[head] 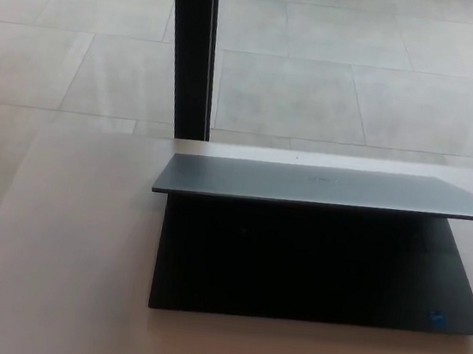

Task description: The robot uses its right hand to push down on the lid of a laptop kept in the middle of the desk to close it

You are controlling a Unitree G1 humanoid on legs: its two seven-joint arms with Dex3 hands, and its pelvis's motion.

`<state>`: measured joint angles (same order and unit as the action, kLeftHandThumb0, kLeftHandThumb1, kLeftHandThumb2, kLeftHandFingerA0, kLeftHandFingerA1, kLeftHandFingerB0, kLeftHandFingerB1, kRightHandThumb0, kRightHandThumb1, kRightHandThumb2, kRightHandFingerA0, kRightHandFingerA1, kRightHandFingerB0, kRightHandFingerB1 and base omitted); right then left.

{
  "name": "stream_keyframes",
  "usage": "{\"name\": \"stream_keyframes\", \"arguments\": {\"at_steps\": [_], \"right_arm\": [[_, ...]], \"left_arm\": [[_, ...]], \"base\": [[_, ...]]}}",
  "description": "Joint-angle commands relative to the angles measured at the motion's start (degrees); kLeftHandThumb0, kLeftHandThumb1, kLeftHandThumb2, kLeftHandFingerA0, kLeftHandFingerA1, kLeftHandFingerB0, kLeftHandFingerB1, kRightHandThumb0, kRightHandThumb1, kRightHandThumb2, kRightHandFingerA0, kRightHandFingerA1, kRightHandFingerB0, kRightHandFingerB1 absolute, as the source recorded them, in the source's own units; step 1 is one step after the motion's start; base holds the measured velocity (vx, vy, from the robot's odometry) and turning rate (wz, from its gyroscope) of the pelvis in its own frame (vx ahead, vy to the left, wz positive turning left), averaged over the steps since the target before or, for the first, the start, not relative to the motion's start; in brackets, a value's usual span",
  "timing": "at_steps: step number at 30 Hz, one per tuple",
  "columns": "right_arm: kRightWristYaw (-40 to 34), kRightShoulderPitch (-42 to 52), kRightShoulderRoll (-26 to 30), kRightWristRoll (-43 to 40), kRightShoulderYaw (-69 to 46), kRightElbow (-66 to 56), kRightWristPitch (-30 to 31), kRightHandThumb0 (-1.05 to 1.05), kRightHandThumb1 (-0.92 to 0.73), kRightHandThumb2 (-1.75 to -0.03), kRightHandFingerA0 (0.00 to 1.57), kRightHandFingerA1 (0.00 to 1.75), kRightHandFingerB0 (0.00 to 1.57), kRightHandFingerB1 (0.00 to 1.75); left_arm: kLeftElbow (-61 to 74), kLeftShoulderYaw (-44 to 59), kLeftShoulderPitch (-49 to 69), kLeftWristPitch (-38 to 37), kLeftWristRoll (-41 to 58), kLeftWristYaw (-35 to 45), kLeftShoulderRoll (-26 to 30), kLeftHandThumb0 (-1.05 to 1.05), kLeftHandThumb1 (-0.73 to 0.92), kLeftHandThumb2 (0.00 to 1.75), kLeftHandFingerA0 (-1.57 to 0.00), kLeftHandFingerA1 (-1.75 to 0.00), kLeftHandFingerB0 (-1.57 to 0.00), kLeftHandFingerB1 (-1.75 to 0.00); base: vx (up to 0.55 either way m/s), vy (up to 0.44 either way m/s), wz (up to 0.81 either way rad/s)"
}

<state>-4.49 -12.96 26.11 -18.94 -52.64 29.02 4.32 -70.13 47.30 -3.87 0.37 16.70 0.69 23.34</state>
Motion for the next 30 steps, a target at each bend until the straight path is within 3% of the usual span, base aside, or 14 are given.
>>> {"name": "stream_keyframes", "arguments": {"at_steps": [1, 13, 14, 15, 16, 17, 18, 19, 20, 22, 23, 24, 25, 30], "right_arm": [[4.4, -5.09, 4.09, 3.99, 14.48, -21.57, 0.45, -0.93, -0.89, -0.67, 0.54, 0.89, 0.46, 0.58], [11.46, -14.97, 7.68, 19.82, 40.6, -23.38, -5.43, -0.87, -0.9, -0.68, 0.45, 0.53, 0.37, 0.33], [11.41, -15.44, 7.76, 21.99, 42.99, -23.44, -6.54, -0.86, -0.73, -1.14, 0.45, 0.65, 0.29, 0.47], [11.39, -15.69, 7.92, 23.69, 44.97, -23.7, -6.71, -0.88, -0.76, -1.14, 0.44, 0.65, 0.31, 0.48], [11.79, -16.52, 7.37, 25.94, 48.2, -22.0, -8.98, -0.84, -0.74, -1.11, 0.45, 0.63, 0.33, 0.5], [12.48, -16.95, 7.15, 27.34, 50.54, -20.44, -10.68, -0.84, -0.9, -0.68, 0.48, 0.54, 0.37, 0.33], [12.98, -16.96, 7.33, 28.36, 52.4, -19.83, -10.9, -0.82, -0.71, -1.1, 0.43, 0.59, 0.29, 0.48], [13.04, -16.96, 7.45, 28.63, 53.05, -19.69, -10.87, -0.82, -0.71, -1.1, 0.43, 0.59, 0.29, 0.48], [13.22, -17.21, 7.96, 30.55, 55.12, -19.11, -11.82, -0.85, -0.92, -0.68, 0.47, 0.49, 0.37, 0.34], [14.04, -18.07, 8.17, 33.04, 59.19, -17.24, -12.96, -0.85, -0.92, -0.69, 0.46, 0.52, 0.38, 0.33], [15.09, -18.63, 8.29, 34.64, 61.7, -16.53, -12.85, -0.84, -0.92, -0.69, 0.44, 0.52, 0.36, 0.33], [15.42, -18.93, 8.45, 35.26, 62.95, -16.17, -12.8, -0.84, -0.92, -0.69, 0.44, 0.52, 0.36, 0.33], [15.66, -19.0, 8.5, 36.71, 65.03, -15.21, -13.37, -0.83, -0.92, -0.68, 0.44, 0.52, 0.37, 0.34], [15.18, -19.83, 8.89, 39.91, 70.79, -10.23, -15.32, -0.82, -0.91, -0.68, 0.44, 0.53, 0.35, 0.35]], "left_arm": [[-1.37, 3.12, -0.52, 0.45, 5.94, -0.83, 2.12, -0.84, 0.92, 0.75, -0.52, -0.64, -0.46, -0.48], [-1.75, 3.08, 0.04, 0.07, 6.55, -0.31, 2.06, -0.86, 0.92, 0.75, -0.5, -0.63, -0.43, -0.47], [-1.75, 3.17, -0.06, 0.07, 6.69, -0.36, 2.05, -0.86, 0.92, 0.74, -0.51, -0.62, -0.44, -0.46], [-1.78, 3.11, -0.05, 0.08, 6.67, -0.22, 2.06, -0.86, 0.92, 0.75, -0.5, -0.62, -0.43, -0.46], [-1.72, 3.01, -0.11, 0.11, 6.62, -0.46, 2.07, -0.84, 0.92, 0.75, -0.5, -0.61, -0.44, -0.46], [-1.59, 2.97, -0.21, 0.15, 6.64, -0.66, 1.99, -0.83, 0.92, 0.74, -0.5, -0.62, -0.43, -0.46], [-1.48, 2.92, -0.27, 0.26, 6.69, -0.54, 1.92, -0.84, 0.92, 0.74, -0.5, -0.64, -0.43, -0.46], [-1.45, 2.89, -0.29, 0.3, 6.71, -0.48, 1.91, -0.84, 0.92, 0.74, -0.5, -0.64, -0.43, -0.46], [-1.31, 2.88, -0.39, 0.53, 6.78, -0.64, 1.88, -0.85, 0.92, 0.74, -0.51, -0.67, -0.43, -0.49], [-1.74, 2.55, -0.54, 0.66, 6.46, -0.6, 2.13, -0.86, 0.92, 0.75, -0.5, -0.68, -0.42, -0.48], [-1.73, 2.54, -0.56, 0.43, 6.42, -0.75, 2.08, -0.8, 0.74, 1.14, -0.5, -0.69, -0.41, -0.58], [-1.72, 2.53, -0.56, 0.33, 6.4, -0.82, 2.06, -0.8, 0.74, 1.14, -0.5, -0.69, -0.41, -0.58], [-1.7, 2.59, -0.55, 0.45, 6.49, -0.69, 2.1, -0.85, 0.92, 0.75, -0.51, -0.65, -0.42, -0.47], [-1.74, 2.71, -0.54, 0.58, 6.68, -0.22, 2.14, -0.85, 0.92, 0.74, -0.5, -0.65, -0.43, -0.48]], "base": [[0.0, 0.0, 0.0], [0.0, 0.0, 0.0], [0.0, 0.0, 0.0], [0.0, 0.0, 0.0], [0.0, 0.0, 0.0], [0.0, 0.0, 0.0], [0.0, 0.0, 0.0], [0.0, 0.0, 0.0], [0.0, 0.0, 0.0], [0.0, 0.0, 0.0], [0.0, 0.0, 0.0], [0.0, 0.0, 0.0], [0.0, 0.0, 0.0], [0.0, 0.0, 0.0]]}}
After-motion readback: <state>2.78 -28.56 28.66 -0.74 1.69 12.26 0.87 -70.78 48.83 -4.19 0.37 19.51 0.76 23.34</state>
